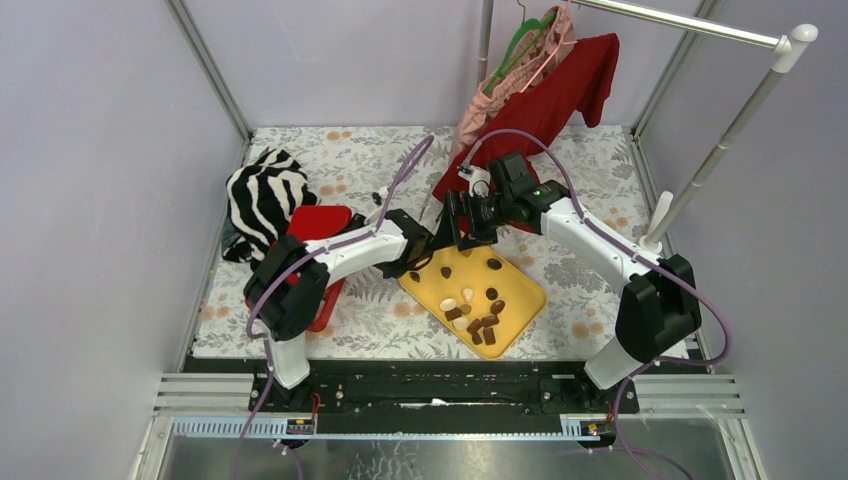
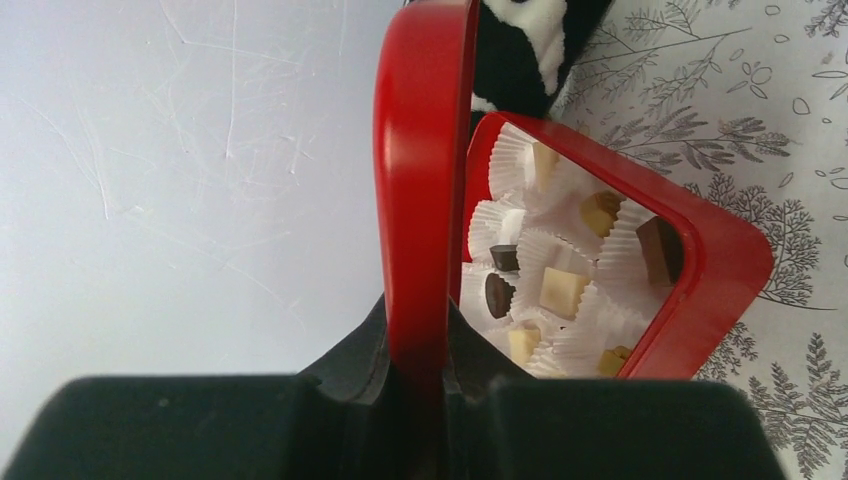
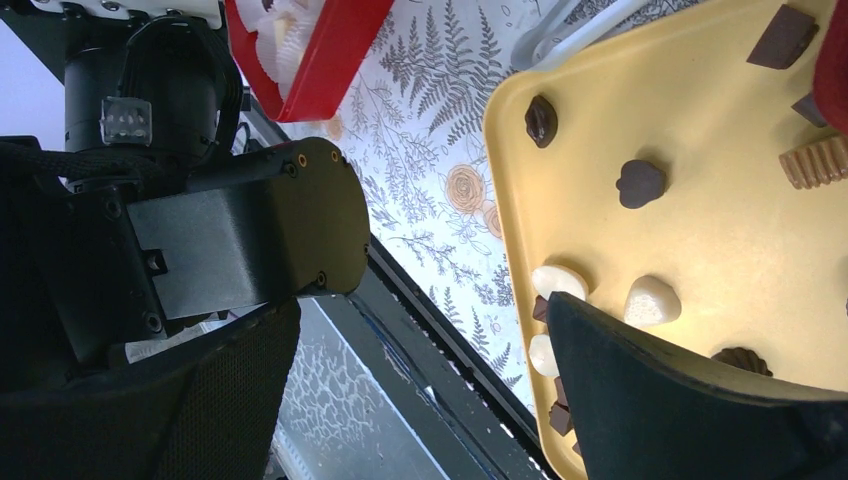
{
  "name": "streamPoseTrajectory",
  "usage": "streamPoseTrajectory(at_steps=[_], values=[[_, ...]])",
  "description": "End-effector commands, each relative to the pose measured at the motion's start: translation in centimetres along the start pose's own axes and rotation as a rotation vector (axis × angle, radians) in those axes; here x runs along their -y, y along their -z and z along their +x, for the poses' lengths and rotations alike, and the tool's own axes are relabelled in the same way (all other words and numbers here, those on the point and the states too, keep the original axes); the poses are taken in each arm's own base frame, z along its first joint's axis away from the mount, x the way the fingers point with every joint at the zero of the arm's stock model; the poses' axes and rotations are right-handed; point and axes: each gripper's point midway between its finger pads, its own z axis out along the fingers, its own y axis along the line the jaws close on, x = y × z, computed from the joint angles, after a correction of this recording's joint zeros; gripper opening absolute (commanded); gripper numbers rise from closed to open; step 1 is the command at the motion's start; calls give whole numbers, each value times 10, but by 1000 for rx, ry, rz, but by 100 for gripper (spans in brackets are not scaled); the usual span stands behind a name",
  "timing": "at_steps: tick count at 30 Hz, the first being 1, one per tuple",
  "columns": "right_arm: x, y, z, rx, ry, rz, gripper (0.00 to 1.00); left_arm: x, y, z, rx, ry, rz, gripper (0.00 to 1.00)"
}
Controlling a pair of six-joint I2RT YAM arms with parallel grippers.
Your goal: Pack the chocolate
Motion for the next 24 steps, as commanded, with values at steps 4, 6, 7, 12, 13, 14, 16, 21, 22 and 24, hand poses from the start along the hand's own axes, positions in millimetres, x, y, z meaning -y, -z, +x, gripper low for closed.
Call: streamPoseTrajectory(at_steps=[4,6,7,12,13,14,16,21,22,24], values=[[-15,16,-38,176,71,18,100,-46,31,-58,114,317,85,0],[-27,27,-47,219,86,6,100,-61,40,-76,134,392,122,0],[-34,34,-52,240,94,-5,100,-70,44,-83,151,414,138,0],[-67,61,-76,327,110,-45,100,-100,64,-112,254,555,290,0],[-71,65,-79,338,114,-49,100,-106,70,-118,282,590,340,0],[-76,70,-82,350,121,-53,100,-113,75,-125,306,636,388,0],[-84,77,-87,378,138,-63,100,-128,78,-133,313,722,450,0],[-98,77,-92,432,209,-95,100,-131,82,-144,263,846,600,0],[-101,75,-93,443,230,-92,100,-129,82,-146,239,881,646,0],[-109,73,-97,485,288,-69,100,-123,78,-147,154,957,711,0]])
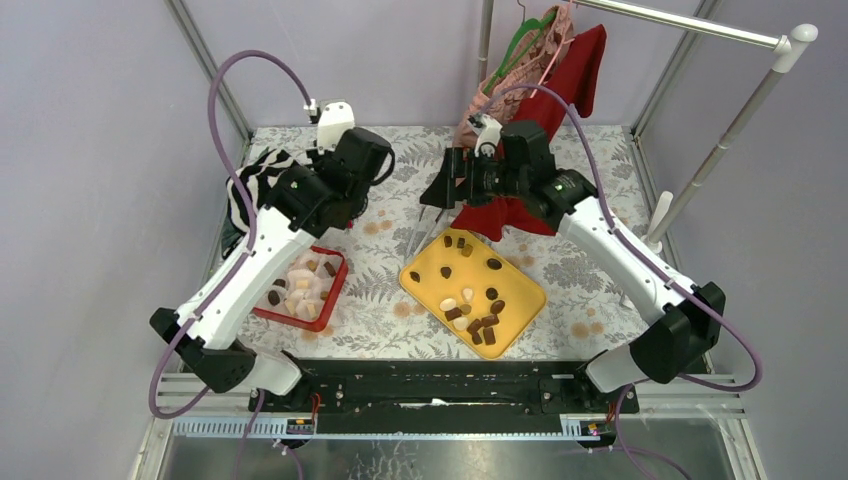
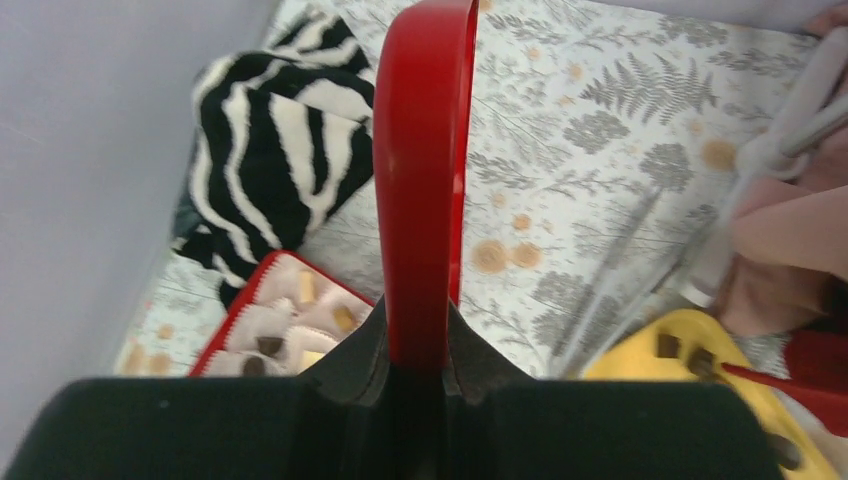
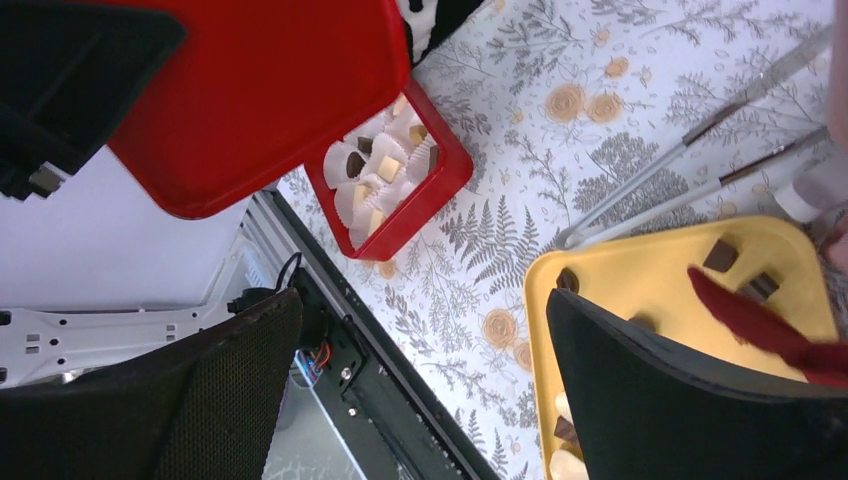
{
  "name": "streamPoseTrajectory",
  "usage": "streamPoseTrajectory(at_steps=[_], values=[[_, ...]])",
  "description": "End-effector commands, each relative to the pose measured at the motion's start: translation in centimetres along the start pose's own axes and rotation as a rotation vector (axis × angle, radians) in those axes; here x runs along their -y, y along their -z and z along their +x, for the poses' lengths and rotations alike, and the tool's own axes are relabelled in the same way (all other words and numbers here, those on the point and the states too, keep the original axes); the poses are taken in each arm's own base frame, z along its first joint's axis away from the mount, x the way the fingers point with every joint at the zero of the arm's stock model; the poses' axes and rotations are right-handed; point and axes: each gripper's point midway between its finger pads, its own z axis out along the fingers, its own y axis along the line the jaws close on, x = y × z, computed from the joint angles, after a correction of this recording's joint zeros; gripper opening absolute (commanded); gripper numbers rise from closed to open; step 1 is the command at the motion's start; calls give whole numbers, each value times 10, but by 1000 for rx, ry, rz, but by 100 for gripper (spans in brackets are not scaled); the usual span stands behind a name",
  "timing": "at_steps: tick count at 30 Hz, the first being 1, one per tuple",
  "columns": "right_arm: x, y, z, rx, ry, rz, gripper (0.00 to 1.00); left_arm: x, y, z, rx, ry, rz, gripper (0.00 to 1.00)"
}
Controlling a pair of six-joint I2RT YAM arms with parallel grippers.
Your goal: Pack the chocolate
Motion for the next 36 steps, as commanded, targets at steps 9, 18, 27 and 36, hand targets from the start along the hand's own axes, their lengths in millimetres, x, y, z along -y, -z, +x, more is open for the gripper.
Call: streamPoseTrajectory(at_steps=[9,18,27,36], values=[[-59,-3,-34,503,467,-14,99,26,-36,7,-472,644,137,0],[-68,-25,-14,633,825,38,99,26,-41,19,-673,764,137,0],[-58,-81,-16,629,1004,128,90,27,-42,23,-733,800,199,0],[-48,-117,-21,621,1167,190,63,32,-40,40,-823,781,217,0]])
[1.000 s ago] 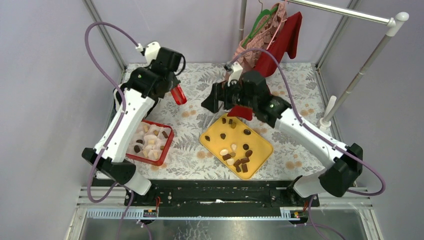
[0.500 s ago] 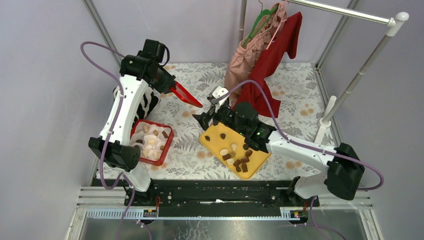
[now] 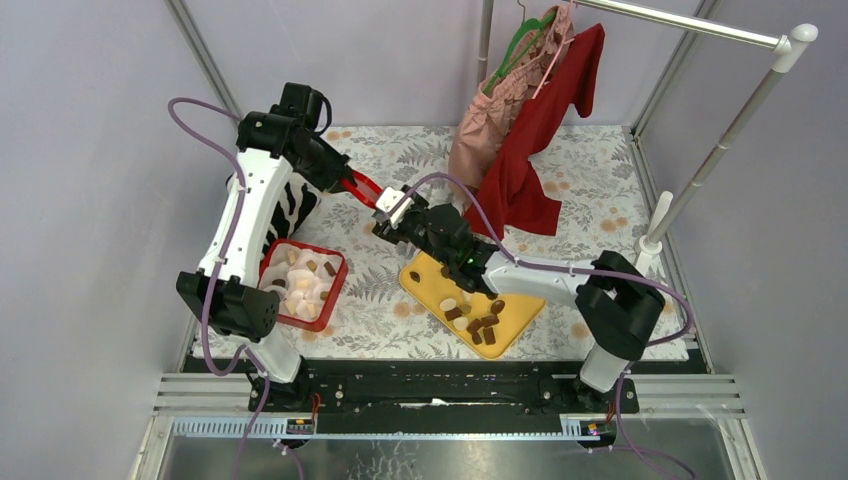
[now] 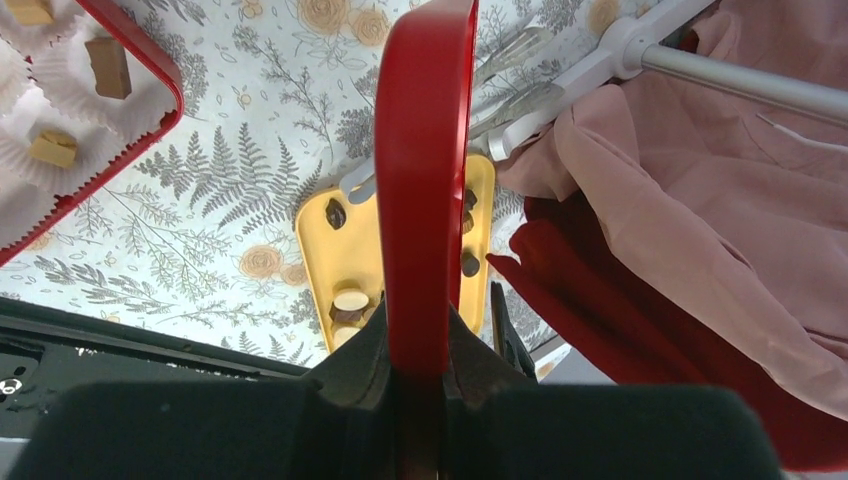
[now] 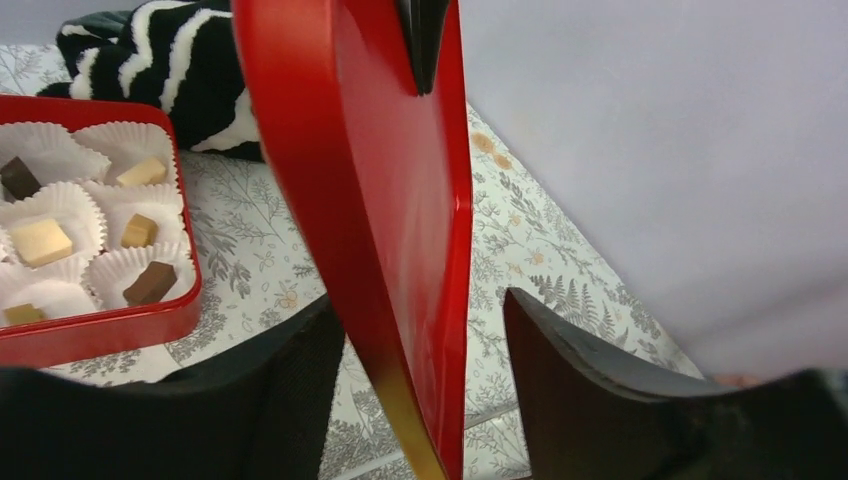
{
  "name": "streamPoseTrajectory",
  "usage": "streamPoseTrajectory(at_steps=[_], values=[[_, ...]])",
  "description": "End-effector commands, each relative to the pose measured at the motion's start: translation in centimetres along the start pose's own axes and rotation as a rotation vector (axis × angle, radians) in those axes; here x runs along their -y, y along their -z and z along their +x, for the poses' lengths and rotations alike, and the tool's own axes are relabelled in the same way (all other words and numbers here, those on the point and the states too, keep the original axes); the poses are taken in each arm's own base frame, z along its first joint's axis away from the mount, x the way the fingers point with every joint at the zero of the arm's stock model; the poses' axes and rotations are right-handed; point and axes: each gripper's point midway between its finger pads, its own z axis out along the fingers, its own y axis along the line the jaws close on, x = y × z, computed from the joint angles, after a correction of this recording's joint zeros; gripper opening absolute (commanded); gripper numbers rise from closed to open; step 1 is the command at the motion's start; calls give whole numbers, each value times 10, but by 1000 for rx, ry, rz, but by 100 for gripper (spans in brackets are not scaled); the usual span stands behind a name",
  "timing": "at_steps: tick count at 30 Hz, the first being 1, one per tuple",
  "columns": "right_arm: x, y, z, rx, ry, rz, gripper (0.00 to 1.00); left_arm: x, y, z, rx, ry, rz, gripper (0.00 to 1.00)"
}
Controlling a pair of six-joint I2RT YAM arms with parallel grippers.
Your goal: Pack the chocolate
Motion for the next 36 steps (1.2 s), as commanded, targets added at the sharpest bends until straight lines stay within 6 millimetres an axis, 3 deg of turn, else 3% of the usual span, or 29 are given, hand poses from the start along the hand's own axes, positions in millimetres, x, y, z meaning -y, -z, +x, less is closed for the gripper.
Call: streamPoseTrajectory(at_steps=[1,6,10,11,14,16,18,19,24,27,30,34,36], values=[[21,-17,-50,143,93,77,59,1,5,10,-59,-10,30,0],[21,-24,-53,149,78,80,31,-5,3,15,-83,-27,20,0],[20,-22,-62,154,53,71,4,3,7,13,-78,-61,71,0],[20,-21,-64,150,46,71,0,5,8,12,-76,-69,87,4],[24,-16,-72,135,-8,72,0,10,12,8,-65,-84,130,34],[23,-10,-78,115,-43,47,0,15,16,2,-44,-97,168,67],[20,-1,-87,103,-67,0,0,20,24,-6,-10,-118,216,90],[18,4,-89,95,-82,-20,0,24,30,-12,14,-126,246,97],[21,37,-102,35,-182,-61,0,27,61,-50,153,-144,324,98],[22,60,-103,-24,-265,-77,0,-7,70,-81,271,-110,205,98],[27,85,-99,-48,-329,-64,0,-79,62,-97,318,-14,-42,99],[30,98,-77,-85,-359,-22,0,-182,58,-94,329,177,-372,98],[29,101,-72,-107,-359,-22,0,-213,54,-84,322,221,-462,98]])
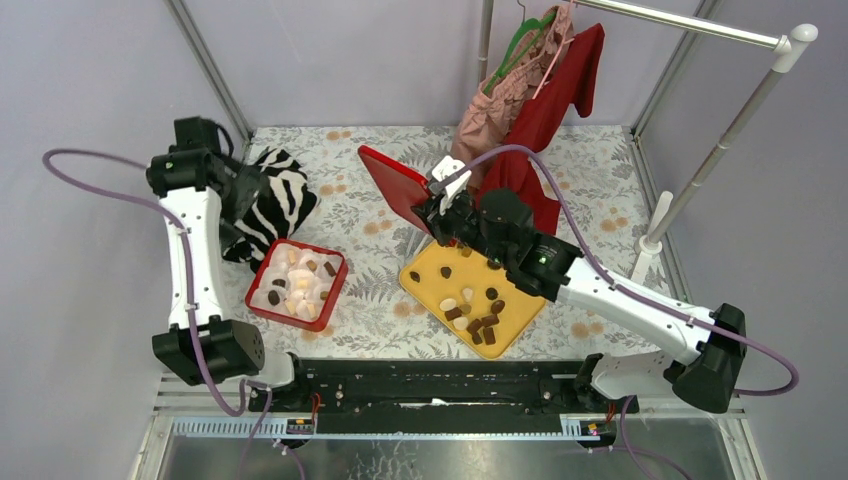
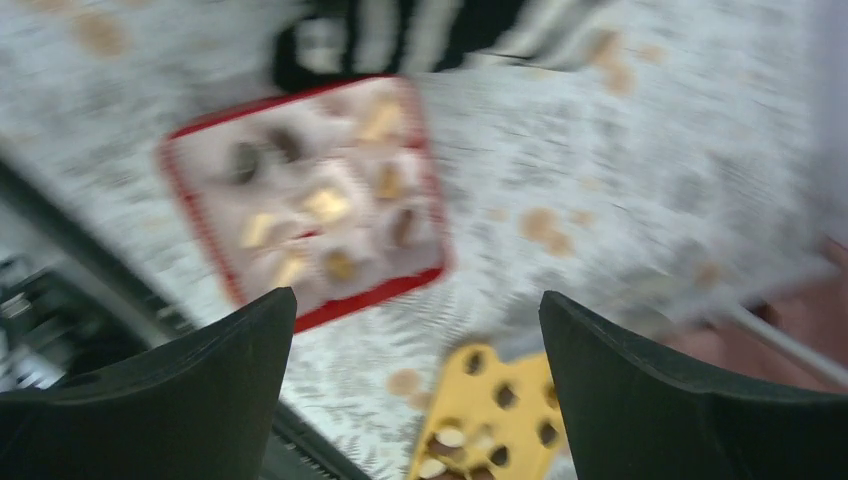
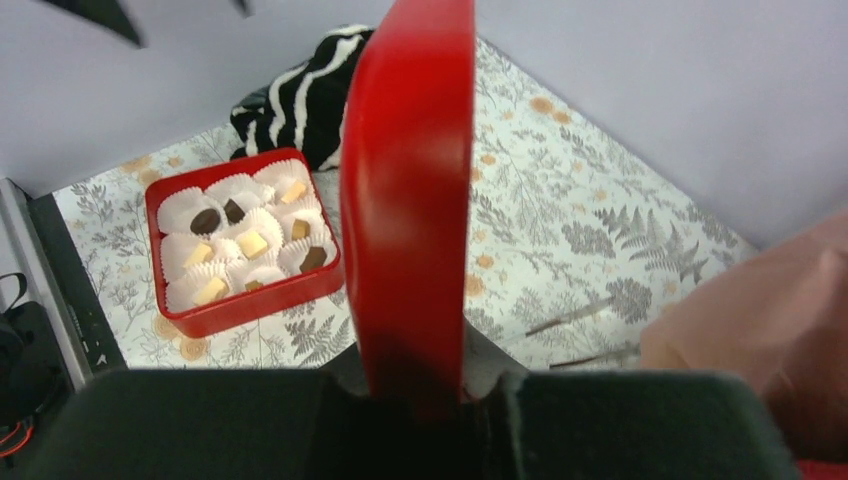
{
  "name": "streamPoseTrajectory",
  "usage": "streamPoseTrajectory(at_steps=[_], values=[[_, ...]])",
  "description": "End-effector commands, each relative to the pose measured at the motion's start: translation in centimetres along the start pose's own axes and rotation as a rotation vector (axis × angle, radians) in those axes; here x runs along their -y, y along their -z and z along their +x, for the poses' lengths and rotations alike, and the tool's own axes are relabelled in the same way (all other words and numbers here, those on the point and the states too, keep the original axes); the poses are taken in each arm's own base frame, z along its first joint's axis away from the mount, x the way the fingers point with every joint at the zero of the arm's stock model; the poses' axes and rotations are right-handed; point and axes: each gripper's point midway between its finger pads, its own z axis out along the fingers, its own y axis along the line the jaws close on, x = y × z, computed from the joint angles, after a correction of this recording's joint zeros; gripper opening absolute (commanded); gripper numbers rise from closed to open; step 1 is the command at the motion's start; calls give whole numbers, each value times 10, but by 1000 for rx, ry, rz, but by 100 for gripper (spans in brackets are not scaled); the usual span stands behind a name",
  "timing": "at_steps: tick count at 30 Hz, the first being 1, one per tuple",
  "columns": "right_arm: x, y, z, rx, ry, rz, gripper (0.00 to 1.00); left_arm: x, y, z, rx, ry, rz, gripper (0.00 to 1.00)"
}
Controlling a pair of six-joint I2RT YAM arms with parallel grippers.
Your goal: Pack the chocolate
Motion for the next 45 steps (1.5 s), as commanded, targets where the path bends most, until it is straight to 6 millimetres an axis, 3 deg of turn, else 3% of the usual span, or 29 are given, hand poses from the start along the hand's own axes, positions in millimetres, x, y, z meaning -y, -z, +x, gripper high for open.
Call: streamPoseTrajectory(at_steps=[1,4,9,14,17,31,38,45], values=[[7,6,17,-56,-58,42,0,-102,-9,13,11,67,-363,98],[6,9,19,-53,-62,36,0,-135,-21,30,-28,116,-463,98],[4,11,21,-49,-65,25,0,-160,-40,48,-54,128,-521,98],[4,14,28,-55,-72,28,0,-144,-74,75,-144,129,-347,98],[3,16,34,-64,-79,25,0,-143,-78,88,-163,148,-294,98],[-4,19,41,-85,-100,-5,0,-166,-99,123,-251,175,-349,98],[-6,18,45,-95,-101,-12,0,-151,-110,128,-236,156,-306,98],[-6,16,47,-103,-97,-11,0,-143,-119,142,-254,123,-321,87]])
